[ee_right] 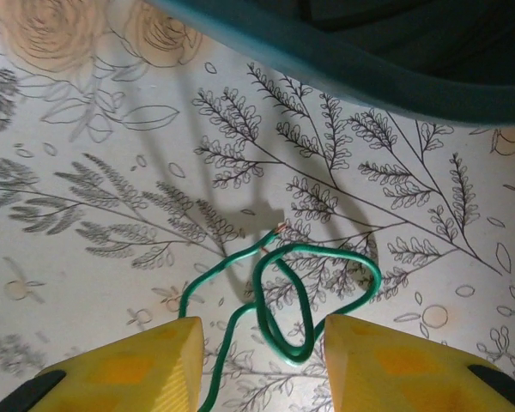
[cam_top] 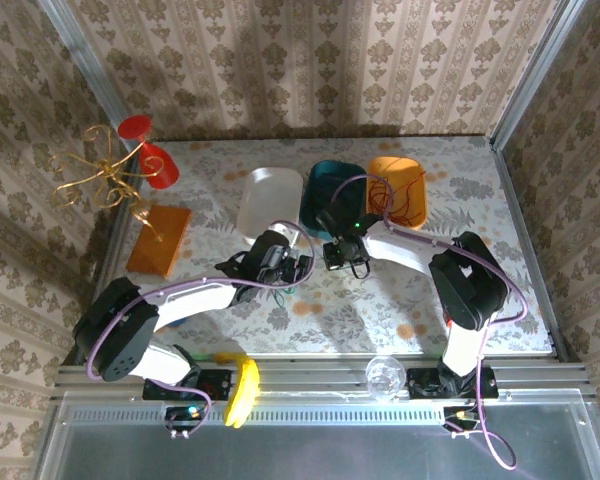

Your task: Untangle the cables

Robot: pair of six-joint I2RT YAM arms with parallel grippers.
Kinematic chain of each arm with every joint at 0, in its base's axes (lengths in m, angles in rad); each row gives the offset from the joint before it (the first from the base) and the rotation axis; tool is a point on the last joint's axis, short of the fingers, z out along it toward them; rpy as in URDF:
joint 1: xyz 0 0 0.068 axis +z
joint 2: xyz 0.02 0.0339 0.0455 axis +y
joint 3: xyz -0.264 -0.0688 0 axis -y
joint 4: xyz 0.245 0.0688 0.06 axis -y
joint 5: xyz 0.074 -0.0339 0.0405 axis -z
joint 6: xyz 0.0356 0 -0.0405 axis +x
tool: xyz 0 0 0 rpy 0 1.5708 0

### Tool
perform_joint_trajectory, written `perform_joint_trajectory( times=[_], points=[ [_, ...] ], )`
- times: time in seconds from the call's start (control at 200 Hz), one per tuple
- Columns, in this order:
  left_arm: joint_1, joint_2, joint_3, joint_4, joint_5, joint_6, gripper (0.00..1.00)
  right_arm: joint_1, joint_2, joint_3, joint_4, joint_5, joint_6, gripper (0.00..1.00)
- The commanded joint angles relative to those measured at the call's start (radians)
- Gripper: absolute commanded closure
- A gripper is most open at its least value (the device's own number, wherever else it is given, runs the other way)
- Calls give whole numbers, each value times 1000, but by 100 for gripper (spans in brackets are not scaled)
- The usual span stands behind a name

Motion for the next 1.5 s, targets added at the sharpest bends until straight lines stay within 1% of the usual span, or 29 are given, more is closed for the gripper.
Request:
perform_joint_trajectory(
  times=[0.0, 0.105, 0.155, 0.22, 0.245, 0.34, 0.43, 0.6, 0.705, 0.79, 0.915, 1.025, 1.11, 1.175, 1.325, 1.44, 1.495],
  points=[
    [-16, 18, 34, -22, 24, 46, 18, -11, 31, 41, -20, 56, -35, 60],
    [-20, 28, 50, -26, 56, 67, 18, -17, 51, 56, -7, 53, -47, 69],
    [-22, 36, 59, -33, 64, 73, 18, -22, 56, 62, -6, 44, -53, 75],
    [-22, 44, 65, -32, 71, 80, 18, -25, 53, 68, -12, 41, -59, 87],
    [-23, 47, 66, -29, 76, 83, 18, -26, 48, 68, -15, 39, -61, 91],
    [-22, 67, 77, 1, 112, 103, 18, -36, 8, 53, -31, 23, -65, 96],
    [-20, 89, 95, 26, 144, 124, 16, -60, -64, 10, -27, -43, -51, 98],
    [15, 127, 130, 72, 258, 117, 16, -144, -230, -82, 2, -318, -33, 98],
    [54, 127, 130, 127, 339, 79, 20, -205, -296, -116, 2, -492, -27, 97],
    [80, 116, 128, 161, 419, 59, 22, -249, -315, -122, -6, -597, -23, 97],
    [94, 92, 126, 155, 533, 74, 23, -305, -311, -127, -15, -729, 7, 97],
    [104, 69, 115, 159, 640, 74, 23, -336, -288, -126, 2, -839, 32, 96],
    [105, 62, 120, 162, 694, 69, 23, -338, -270, -114, -3, -890, 27, 95],
    [105, 65, 134, 167, 712, 58, 23, -336, -260, -103, -21, -922, 13, 95],
    [103, 84, 168, 162, 715, 70, 25, -333, -257, -96, -43, -949, -6, 95],
    [101, 113, 203, 152, 744, 73, 35, -329, -270, -101, -39, -966, -3, 95],
    [97, 133, 217, 153, 760, 67, 42, -327, -274, -103, -35, -970, 0, 96]
  ],
)
